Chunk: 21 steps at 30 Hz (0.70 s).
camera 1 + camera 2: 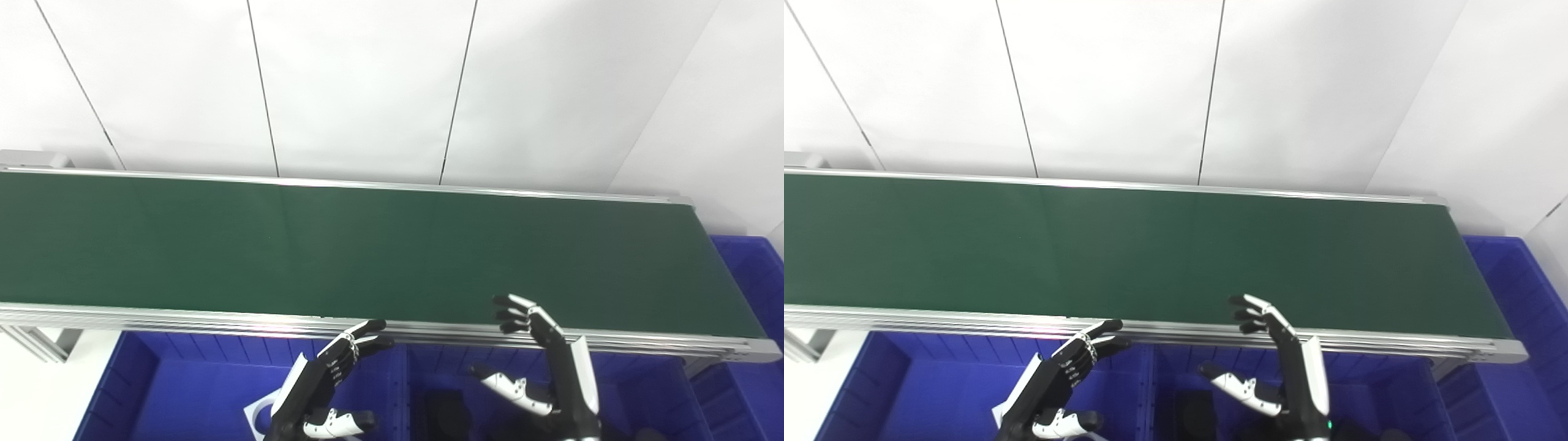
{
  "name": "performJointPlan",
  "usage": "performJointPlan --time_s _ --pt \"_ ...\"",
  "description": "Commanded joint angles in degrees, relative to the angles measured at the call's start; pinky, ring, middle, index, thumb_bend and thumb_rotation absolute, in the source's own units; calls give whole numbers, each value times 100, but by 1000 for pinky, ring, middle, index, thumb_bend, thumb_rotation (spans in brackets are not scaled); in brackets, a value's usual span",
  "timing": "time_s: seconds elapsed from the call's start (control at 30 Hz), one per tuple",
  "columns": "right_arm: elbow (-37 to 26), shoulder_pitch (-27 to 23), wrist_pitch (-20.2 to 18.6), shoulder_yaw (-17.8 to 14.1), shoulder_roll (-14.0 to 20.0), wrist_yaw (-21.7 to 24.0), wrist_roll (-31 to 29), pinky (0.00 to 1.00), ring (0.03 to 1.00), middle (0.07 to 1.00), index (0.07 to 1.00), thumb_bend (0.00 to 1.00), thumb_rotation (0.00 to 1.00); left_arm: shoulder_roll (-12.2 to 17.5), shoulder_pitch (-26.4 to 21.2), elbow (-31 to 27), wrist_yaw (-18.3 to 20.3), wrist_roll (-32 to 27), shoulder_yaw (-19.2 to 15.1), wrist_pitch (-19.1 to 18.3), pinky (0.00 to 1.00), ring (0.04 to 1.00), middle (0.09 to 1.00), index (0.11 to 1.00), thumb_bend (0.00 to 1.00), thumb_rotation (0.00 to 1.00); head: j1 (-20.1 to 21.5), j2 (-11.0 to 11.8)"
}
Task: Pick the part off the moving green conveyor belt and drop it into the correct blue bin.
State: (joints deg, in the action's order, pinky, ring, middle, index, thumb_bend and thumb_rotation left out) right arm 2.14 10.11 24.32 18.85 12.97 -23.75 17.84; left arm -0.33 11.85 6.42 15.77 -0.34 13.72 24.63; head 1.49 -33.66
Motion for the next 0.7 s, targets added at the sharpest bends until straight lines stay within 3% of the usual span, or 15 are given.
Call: performJointPlan --time_s 0.0,0.17,0.3,0.47,0.67 --pt "-52 -55 261 102 43 -234 -17 579 675 761 702 673 452 1 5 -204 -65 58 35 229 852 809 771 837 952 566 33 -22" --pt "21 -82 261 300 62 -370 14 573 672 766 698 669 439 42 39 -238 -35 -58 42 228 885 820 777 842 951 557 189 -154" --pt "-14 -80 260 285 15 -283 -68 575 678 769 705 658 446 57 32 -303 -22 -120 40 224 913 824 777 848 946 555 345 -409" --pt "-320 37 148 18 -110 242 -211 583 673 766 711 694 507 65 -29 -391 -80 -66 26 228 944 830 780 857 956 589 582 -883" --pt "-740 201 -230 -186 -321 931 -518 577 674 762 710 706 534 40 -114 -479 -271 115 -54 227 898 832 803 852 935 605 696 -1086"
